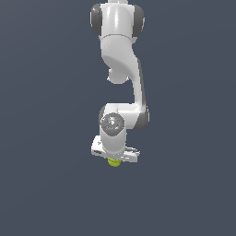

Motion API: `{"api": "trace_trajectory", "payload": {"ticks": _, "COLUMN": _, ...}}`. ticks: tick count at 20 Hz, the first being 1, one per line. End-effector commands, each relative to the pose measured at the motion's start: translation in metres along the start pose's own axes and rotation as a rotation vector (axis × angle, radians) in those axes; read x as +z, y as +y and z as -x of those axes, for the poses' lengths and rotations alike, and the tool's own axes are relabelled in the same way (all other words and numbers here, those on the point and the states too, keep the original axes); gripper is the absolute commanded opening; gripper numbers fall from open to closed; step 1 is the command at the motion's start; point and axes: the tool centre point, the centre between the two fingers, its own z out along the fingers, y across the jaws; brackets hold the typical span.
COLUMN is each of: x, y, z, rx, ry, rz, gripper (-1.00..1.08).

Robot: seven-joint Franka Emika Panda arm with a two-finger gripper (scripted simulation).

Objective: Pick up the object and move it to a goal position.

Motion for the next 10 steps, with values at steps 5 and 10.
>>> {"api": "trace_trajectory", "payload": {"ticks": 5, "x": -0.0002, "y": 0.0002, "z": 0.0004, "rx": 0.000, "ry": 0.000, "rz": 0.000, "gripper": -1.00}}
{"api": "trace_trajectory", "payload": {"ticks": 10, "x": -0.0006, "y": 0.0017, "z": 0.0053, "rx": 0.000, "ry": 0.000, "rz": 0.000, "gripper": -1.00}}
